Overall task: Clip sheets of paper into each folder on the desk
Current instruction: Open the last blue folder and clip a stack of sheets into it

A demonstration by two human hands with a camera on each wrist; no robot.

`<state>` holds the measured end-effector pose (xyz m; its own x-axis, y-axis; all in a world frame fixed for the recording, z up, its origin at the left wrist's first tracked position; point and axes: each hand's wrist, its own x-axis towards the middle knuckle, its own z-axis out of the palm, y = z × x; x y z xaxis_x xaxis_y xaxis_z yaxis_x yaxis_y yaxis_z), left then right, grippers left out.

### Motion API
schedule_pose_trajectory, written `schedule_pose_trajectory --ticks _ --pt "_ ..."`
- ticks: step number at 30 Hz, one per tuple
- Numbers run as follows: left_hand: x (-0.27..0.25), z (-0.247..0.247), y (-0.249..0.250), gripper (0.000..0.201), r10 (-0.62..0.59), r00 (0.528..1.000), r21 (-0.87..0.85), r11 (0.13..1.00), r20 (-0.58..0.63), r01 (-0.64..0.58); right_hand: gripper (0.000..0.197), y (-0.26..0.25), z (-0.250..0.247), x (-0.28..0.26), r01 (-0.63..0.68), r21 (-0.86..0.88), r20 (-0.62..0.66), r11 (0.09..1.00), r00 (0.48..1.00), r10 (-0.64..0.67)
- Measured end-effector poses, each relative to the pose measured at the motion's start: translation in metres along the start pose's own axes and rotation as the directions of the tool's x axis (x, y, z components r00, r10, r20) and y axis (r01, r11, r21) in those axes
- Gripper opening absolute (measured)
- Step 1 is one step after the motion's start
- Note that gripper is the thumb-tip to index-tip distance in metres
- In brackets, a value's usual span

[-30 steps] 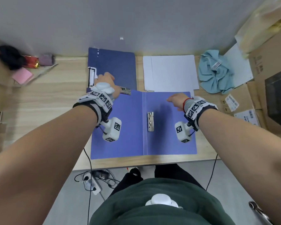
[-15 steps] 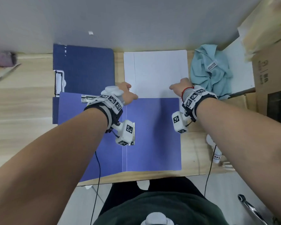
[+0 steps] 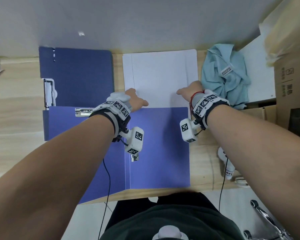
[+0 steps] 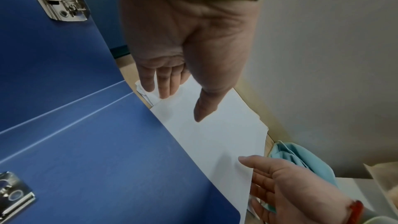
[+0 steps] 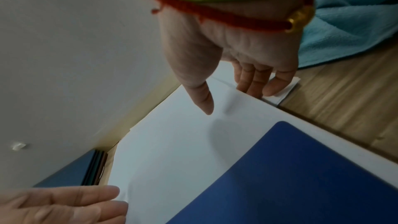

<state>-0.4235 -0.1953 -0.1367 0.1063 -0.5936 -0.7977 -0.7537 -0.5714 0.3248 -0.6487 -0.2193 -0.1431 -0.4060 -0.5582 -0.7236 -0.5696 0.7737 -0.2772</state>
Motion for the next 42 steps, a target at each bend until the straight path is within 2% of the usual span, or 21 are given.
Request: schedule_pose_trajectory --ticks 4,9,12,15,18,21,24,27,29,32,35,37,40,42 --pt "0.002 -0.001 -0.001 0.075 0.009 1.0 -0.009 1.0 0.005 -0.009 0.075 -0.004 -0.001 -0.004 0.033 -0.044 0.015 0.998 0.999 -0.032" --pt "0.004 0.0 -0.004 0.071 0.021 1.0 -0.034 0.999 -0.006 -0.022 0.078 -0.003 -0.001 -0.003 0.004 -0.048 0.055 0.999 0.999 -0.002" --pt "0.003 0.0 -0.005 0.075 0.024 1.0 -0.027 0.999 0.011 -0.024 0.083 0.0 0.002 -0.001 0.04 0.036 0.04 0.999 0.998 -0.042" --pt "0.001 0.001 -0.006 0.083 0.041 0.999 -0.035 0.999 0.019 -0.041 0.082 -0.003 0.002 -0.01 0.067 0.202 0.012 0.977 0.997 -0.071" --pt "0.001 -0.002 -0.011 0.088 0.046 0.998 -0.052 0.998 0.034 -0.044 0.069 -0.007 0.001 -0.014 0.111 0.299 0.03 0.948 0.992 -0.125" --pt "-0.002 -0.008 -0.014 0.093 0.042 0.999 -0.104 0.994 0.028 -0.038 0.036 -0.014 -0.006 -0.025 0.225 0.31 0.054 0.924 0.966 -0.253" --pt "-0.012 -0.021 -0.016 0.111 0.05 0.998 -0.159 0.986 -0.047 -0.057 0.023 -0.025 -0.018 -0.044 0.301 0.43 0.032 0.851 0.937 -0.348" --pt "-0.033 -0.039 -0.019 0.121 0.073 0.982 -0.173 0.98 -0.172 -0.103 0.017 -0.038 -0.031 -0.074 0.369 0.53 0.005 0.764 0.899 -0.438" --pt "-0.046 -0.051 -0.015 0.105 0.128 0.961 -0.231 0.955 -0.245 -0.186 0.018 -0.044 -0.036 -0.09 0.398 0.574 0.002 0.715 0.873 -0.488" --pt "-0.072 -0.066 -0.012 0.073 0.204 0.899 -0.35 0.87 -0.387 -0.347 0.022 -0.038 -0.041 -0.115 0.435 0.618 -0.013 0.655 0.839 -0.544" --pt "-0.099 -0.075 -0.015 0.052 0.269 0.859 -0.4 0.797 -0.436 -0.453 0.039 -0.018 -0.042 -0.128 0.438 0.669 -0.05 0.601 0.833 -0.55" --pt "-0.114 -0.071 -0.02 0.038 0.359 0.831 -0.34 0.788 -0.425 -0.514 0.043 0.003 -0.041 -0.139 0.441 0.684 -0.084 0.581 0.838 -0.539" --pt "-0.128 -0.057 -0.024 0.028 0.473 0.764 -0.162 0.794 -0.439 -0.585 0.038 0.029 -0.035 -0.144 0.474 0.66 -0.127 0.583 0.836 -0.534" --pt "-0.129 -0.048 -0.029 0.02 0.46 0.774 -0.107 0.827 -0.435 -0.552 0.03 0.042 -0.032 -0.145 0.493 0.645 -0.154 0.584 0.833 -0.532"
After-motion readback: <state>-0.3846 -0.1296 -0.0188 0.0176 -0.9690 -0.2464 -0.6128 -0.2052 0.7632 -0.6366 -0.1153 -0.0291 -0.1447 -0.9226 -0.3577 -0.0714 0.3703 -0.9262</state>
